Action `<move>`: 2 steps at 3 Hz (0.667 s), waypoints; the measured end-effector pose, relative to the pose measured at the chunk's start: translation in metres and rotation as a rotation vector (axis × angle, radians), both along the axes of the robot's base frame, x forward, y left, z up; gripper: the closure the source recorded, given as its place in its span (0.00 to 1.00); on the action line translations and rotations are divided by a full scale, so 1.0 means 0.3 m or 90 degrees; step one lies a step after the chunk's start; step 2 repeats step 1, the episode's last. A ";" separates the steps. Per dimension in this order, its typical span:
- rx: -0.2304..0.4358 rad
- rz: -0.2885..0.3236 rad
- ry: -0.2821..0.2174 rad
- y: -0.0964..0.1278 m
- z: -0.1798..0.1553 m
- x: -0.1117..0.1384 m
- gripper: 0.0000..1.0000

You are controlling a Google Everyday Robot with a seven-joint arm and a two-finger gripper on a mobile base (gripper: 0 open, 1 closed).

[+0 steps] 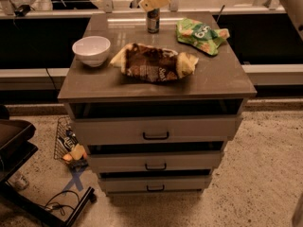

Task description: Pick brown chip bag from white bowl and place on counter

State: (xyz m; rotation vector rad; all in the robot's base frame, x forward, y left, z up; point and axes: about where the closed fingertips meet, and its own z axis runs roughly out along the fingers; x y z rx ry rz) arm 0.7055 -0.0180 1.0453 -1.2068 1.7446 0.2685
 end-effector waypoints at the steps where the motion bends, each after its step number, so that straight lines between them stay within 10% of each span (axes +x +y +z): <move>1: 0.000 0.002 0.001 0.007 -0.004 0.000 0.00; 2: 0.000 0.002 0.001 0.007 -0.004 0.000 0.00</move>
Offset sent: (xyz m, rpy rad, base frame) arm 0.0000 0.0000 0.0000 0.0000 0.0000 0.0000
